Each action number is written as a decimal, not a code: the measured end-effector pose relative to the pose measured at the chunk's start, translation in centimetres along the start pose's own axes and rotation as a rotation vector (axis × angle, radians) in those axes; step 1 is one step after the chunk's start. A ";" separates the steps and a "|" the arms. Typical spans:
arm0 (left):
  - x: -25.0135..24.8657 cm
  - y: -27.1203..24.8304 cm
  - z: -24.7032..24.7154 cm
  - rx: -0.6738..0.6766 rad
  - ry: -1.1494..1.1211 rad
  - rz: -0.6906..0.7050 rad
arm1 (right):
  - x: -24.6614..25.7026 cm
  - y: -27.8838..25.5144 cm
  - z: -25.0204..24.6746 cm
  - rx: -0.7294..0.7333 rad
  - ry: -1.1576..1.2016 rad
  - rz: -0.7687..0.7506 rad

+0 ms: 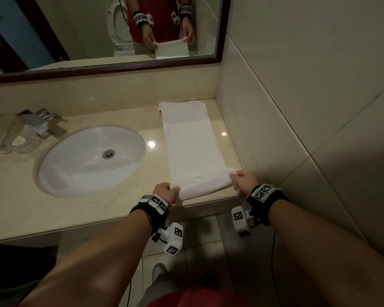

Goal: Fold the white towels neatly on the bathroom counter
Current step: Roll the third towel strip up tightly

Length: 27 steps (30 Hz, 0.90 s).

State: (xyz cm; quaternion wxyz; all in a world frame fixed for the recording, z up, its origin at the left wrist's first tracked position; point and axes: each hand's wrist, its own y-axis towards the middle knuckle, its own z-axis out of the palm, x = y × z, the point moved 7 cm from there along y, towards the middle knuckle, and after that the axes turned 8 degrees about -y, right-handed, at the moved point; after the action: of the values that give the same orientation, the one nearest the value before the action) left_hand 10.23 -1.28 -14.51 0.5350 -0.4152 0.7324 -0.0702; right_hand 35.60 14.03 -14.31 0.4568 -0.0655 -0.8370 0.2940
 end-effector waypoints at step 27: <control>2.0 2.6 1.4 -0.048 0.057 -0.185 | -1.3 2.9 1.4 -0.092 -0.568 -0.048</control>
State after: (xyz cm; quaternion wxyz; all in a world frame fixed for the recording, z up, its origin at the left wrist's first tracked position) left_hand 9.83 -0.54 -17.98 0.4951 -0.4917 0.7073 -0.1134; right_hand 34.79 15.29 -17.46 0.2076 0.0185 -0.9451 0.2516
